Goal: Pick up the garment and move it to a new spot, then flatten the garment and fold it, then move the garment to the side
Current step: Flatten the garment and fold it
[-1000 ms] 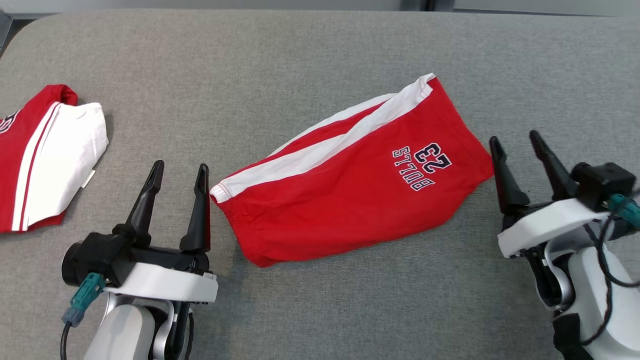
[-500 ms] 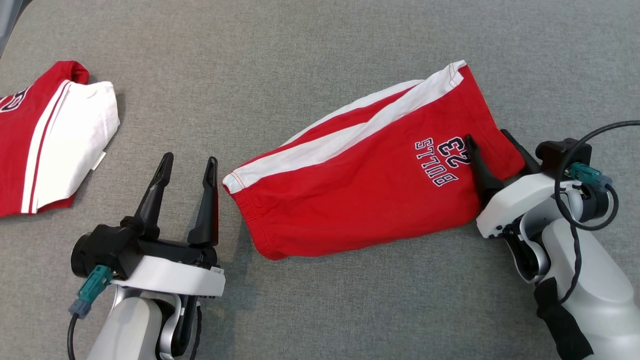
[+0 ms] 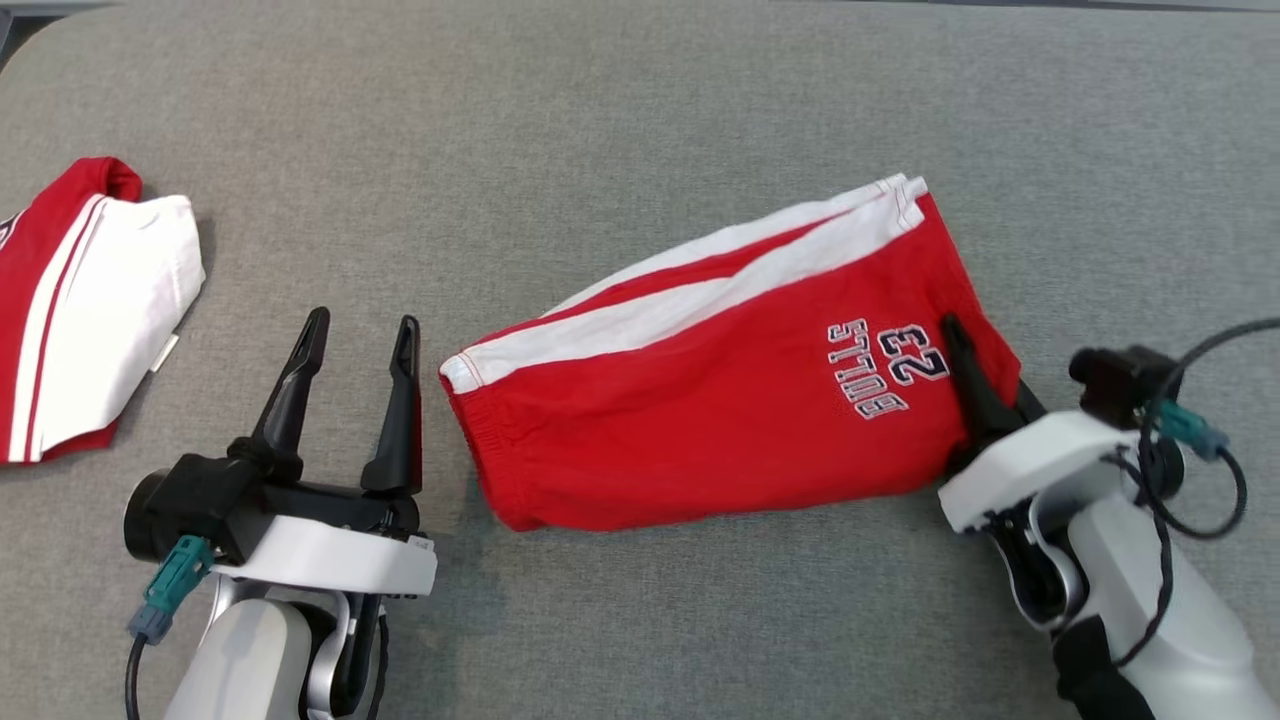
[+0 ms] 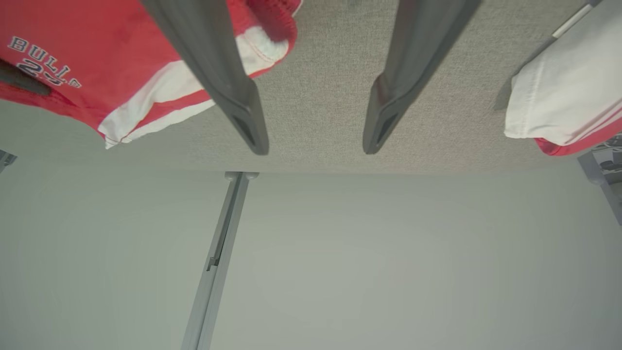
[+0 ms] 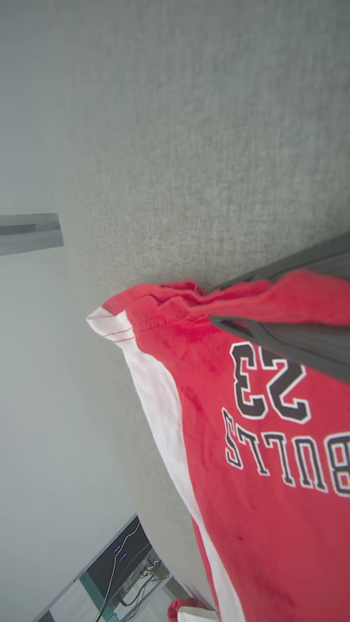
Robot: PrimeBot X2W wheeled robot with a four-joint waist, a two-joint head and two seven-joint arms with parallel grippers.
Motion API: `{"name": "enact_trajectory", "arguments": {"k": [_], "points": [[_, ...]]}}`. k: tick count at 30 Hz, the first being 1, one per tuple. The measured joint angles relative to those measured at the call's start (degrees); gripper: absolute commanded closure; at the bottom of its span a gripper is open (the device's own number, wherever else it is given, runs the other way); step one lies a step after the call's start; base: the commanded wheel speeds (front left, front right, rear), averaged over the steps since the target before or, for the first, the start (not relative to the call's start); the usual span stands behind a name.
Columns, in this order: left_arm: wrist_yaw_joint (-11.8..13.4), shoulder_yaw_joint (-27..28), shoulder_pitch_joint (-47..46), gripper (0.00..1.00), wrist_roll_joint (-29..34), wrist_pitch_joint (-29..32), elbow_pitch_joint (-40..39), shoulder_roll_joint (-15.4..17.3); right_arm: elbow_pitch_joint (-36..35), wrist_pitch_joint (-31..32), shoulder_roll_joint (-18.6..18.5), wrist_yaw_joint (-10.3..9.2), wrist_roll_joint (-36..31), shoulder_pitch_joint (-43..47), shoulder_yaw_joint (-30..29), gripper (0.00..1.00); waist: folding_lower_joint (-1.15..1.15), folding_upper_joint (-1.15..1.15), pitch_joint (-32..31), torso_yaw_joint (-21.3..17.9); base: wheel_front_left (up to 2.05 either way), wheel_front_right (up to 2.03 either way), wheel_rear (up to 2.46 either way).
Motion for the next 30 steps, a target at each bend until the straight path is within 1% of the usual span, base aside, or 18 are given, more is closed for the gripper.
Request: {"name": "enact_trajectory", "arguments": {"k": [8,14,25,30], "points": [[0.43,0.05,1.91,0.0,0.05,0.25,-0.59,0.69,-7.13,-1.42,0.29,0.01,0.65,11.5,-4.82,1.0,0.0,0.0,-2.17,-2.82,0.0,0.0,0.0],[0.89,-0.14,2.92,0.0,0.01,1.0,-1.65,1.1,-11.79,-1.57,1.71,0.0,-0.47,18.32,-9.81,1.0,0.0,0.0,-3.43,-4.43,0.0,0.0,0.0],[0.94,-0.7,2.92,0.0,-0.12,1.76,-2.37,1.75,-16.75,1.13,3.22,0.0,-2.48,20.73,-13.9,1.0,0.0,0.0,-3.39,-4.86,0.0,0.0,0.0],[1.44,-0.79,2.92,0.0,-0.25,1.75,-2.37,1.77,-19.71,2.97,3.76,0.0,-2.92,20.74,-15.02,1.0,0.0,0.0,-3.97,-4.84,0.0,0.0,0.0]]}}
